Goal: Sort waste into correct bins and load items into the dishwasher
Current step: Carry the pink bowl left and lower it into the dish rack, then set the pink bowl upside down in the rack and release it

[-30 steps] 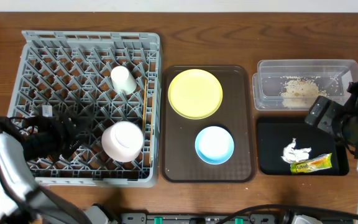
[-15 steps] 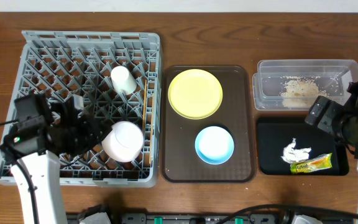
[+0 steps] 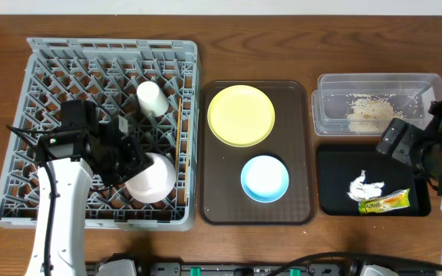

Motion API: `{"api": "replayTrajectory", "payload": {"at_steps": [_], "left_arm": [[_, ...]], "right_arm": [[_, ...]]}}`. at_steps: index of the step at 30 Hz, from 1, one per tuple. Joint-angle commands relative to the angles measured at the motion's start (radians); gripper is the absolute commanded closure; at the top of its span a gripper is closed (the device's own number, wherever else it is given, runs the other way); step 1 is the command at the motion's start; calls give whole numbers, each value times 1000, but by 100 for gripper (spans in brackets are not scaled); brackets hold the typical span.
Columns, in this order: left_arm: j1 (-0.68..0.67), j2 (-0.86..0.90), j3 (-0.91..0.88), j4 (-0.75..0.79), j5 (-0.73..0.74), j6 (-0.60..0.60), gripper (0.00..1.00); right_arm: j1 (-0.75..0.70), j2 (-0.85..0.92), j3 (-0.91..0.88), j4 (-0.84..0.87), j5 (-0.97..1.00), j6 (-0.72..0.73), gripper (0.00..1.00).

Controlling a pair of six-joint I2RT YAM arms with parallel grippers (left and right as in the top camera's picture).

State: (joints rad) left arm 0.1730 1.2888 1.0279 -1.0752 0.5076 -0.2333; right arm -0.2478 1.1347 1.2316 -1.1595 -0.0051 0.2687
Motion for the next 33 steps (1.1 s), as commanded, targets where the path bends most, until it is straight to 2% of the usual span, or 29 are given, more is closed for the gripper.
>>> {"api": "replayTrajectory", "payload": {"at_steps": [1, 6, 7, 11, 16, 24, 33], "left_arm": [[0, 5, -14, -15, -211, -89, 83], [0, -33, -13, -16, -211, -105, 83], [0, -40, -13, -17, -211, -105, 78], [-24, -60, -13, -19, -210, -105, 70], [-103, -48, -14, -10, -197, -107, 70], [-232, -45, -14, 30, -85, -136, 69], [-248, -45, -13, 29, -101, -145, 61]], "right_arm": [[-8, -3, 12, -2, 1, 0, 1], [-8, -3, 12, -2, 1, 0, 1], [-8, -3, 12, -2, 1, 0, 1], [-8, -3, 12, -2, 1, 0, 1], [-8, -3, 12, -2, 1, 0, 1], [-8, -3, 12, -2, 1, 0, 1], [-8, -3, 12, -2, 1, 0, 1]]}}
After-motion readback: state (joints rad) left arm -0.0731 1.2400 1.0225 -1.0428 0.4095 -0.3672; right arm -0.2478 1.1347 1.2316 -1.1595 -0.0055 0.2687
